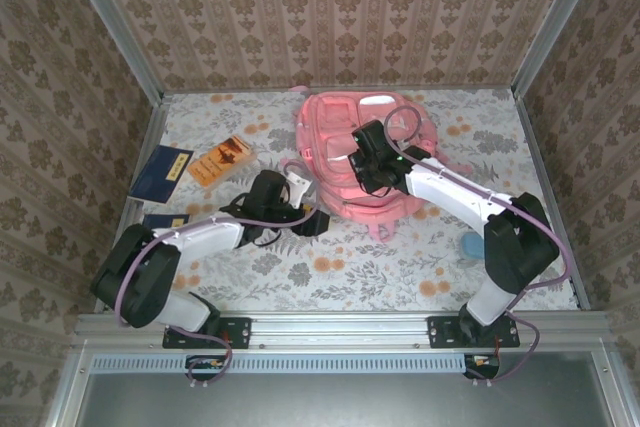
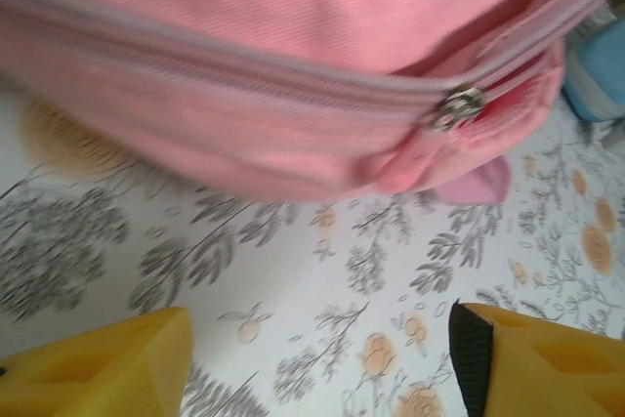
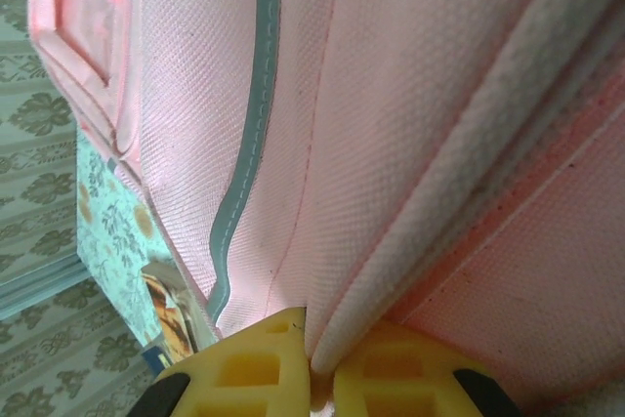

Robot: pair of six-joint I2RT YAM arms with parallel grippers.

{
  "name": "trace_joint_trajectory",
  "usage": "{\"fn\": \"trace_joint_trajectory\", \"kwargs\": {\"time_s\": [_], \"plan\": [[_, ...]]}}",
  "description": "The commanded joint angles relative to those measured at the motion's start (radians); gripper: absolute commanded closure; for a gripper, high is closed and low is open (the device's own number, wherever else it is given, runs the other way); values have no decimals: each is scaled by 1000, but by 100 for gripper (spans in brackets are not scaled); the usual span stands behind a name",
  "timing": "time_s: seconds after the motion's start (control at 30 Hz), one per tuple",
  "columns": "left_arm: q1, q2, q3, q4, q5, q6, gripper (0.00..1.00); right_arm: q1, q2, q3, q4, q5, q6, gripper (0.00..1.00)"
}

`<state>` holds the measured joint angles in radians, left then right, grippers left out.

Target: Pack the student bag

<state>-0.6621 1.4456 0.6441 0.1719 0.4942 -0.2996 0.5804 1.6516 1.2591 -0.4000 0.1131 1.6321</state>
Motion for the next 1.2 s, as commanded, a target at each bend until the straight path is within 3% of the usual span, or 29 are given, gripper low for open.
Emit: {"fn": "trace_joint_trajectory", "kwargs": {"time_s": [0.0,0.6,1.07,1.17], "plan": [[-29,42,49,62,47,25,33,-1,-39,-3,58,-43,-46,90],[-115,206,133,192,-68,-34,63,-5,-43,9,75,-73,-43,91],[-116,168,103,166,-132,-22,98,-11,-61,-20,60,-62,-50,92],[-114,147,89,154,-157,-16,100,-15,-67,-29,53,-55,-51,92]]}}
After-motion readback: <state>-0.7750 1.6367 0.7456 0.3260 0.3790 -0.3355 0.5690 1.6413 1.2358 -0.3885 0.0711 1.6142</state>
